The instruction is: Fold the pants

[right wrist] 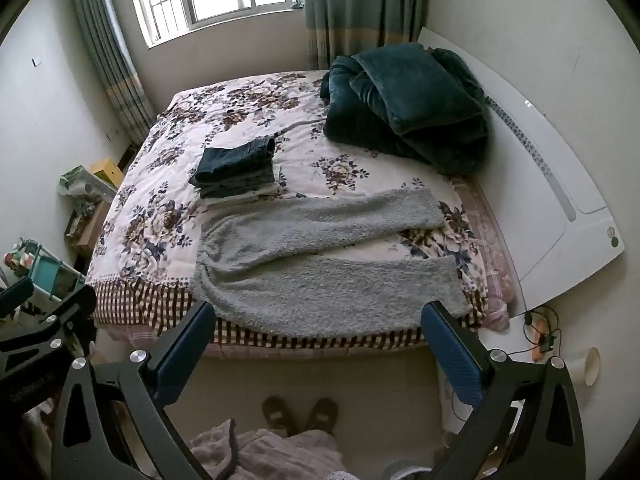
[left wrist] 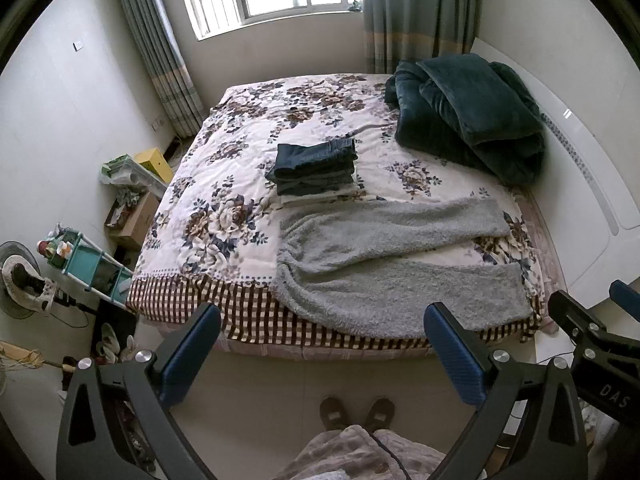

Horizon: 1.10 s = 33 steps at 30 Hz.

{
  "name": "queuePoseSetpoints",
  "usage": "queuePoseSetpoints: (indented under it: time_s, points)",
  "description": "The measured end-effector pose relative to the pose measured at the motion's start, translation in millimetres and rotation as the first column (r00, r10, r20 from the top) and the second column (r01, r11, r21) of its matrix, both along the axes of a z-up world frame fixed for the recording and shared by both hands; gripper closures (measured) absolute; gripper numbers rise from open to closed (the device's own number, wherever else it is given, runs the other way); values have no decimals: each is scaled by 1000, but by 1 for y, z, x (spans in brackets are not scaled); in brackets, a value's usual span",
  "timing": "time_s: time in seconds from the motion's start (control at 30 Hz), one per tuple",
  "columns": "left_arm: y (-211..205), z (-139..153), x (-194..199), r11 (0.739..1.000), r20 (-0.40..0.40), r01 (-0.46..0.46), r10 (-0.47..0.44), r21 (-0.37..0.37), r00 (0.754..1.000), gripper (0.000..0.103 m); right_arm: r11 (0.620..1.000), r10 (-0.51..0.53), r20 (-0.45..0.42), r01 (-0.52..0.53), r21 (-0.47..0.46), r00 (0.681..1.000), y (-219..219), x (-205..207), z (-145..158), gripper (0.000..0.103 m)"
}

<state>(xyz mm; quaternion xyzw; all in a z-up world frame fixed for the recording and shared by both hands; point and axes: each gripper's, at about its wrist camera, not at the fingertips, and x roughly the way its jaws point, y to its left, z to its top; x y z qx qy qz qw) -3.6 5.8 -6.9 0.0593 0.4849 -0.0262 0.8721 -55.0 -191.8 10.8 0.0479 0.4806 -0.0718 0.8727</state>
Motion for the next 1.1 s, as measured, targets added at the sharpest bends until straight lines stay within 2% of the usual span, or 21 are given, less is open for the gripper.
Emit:
queuePoseSetpoints:
  time_s: [0.7, 0.77, 1.1]
  points:
    - [-7, 4, 17, 1000, 1, -7, 7, -19, 1000, 0, 1000, 4, -10, -4, -15, 1000, -3, -1, -12, 0]
    - [-7, 5, 17, 1000, 6, -8, 8, -23, 1000, 0, 1000, 6, -10, -6, -20, 1000, -12, -2, -25, 0]
    - [-4, 8, 14, 1000, 19, -7, 8, -30, 1000, 0, 1000, 7, -13, -8, -23, 1000, -12, 0, -22, 0]
